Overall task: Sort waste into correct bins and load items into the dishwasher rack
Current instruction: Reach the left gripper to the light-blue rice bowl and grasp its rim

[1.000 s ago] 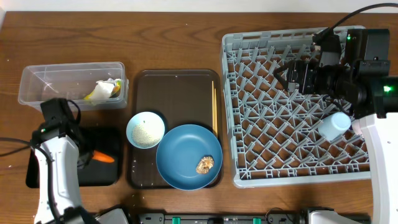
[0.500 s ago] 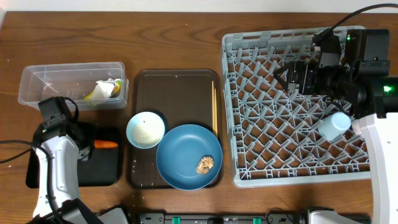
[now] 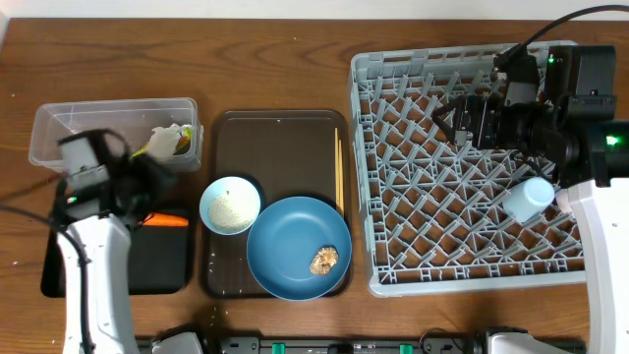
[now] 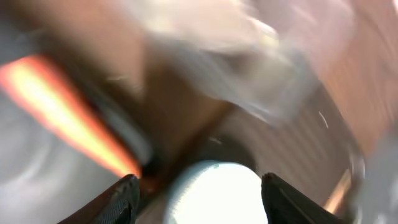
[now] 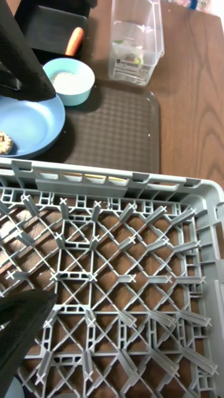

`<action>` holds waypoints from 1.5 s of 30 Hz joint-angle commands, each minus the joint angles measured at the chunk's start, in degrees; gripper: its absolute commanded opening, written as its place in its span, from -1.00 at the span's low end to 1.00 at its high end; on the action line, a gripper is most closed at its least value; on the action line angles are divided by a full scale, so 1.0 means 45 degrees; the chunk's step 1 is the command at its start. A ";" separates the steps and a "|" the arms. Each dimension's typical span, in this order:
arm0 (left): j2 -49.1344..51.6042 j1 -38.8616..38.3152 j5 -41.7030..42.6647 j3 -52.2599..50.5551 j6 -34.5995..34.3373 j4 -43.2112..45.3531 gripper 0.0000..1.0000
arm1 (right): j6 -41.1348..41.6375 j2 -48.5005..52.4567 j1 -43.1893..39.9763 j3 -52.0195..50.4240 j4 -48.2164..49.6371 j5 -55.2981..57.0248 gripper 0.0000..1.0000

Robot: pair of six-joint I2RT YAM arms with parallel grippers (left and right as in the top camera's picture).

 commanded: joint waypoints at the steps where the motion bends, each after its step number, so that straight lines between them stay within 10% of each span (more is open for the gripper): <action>1: -0.0019 -0.1545 0.1350 0.0180 0.3832 -0.0151 0.26 | -0.0049 -0.0034 0.0131 0.0073 0.0117 0.0034 0.79; 12: 0.2715 -0.5887 -0.0389 0.0180 0.5644 0.1389 0.23 | -0.0044 -0.0034 0.0131 0.0073 0.0049 0.0029 0.78; 31: 0.5129 -0.7072 -0.1501 0.0175 0.3283 0.1394 -0.42 | -0.0044 -0.0034 0.0131 0.0073 -0.0112 0.0024 0.78; 45: 0.5153 -0.7281 -0.3657 -0.0083 0.3162 0.1554 -0.43 | -0.0049 -0.0029 0.0131 0.0073 -0.0223 0.0029 0.78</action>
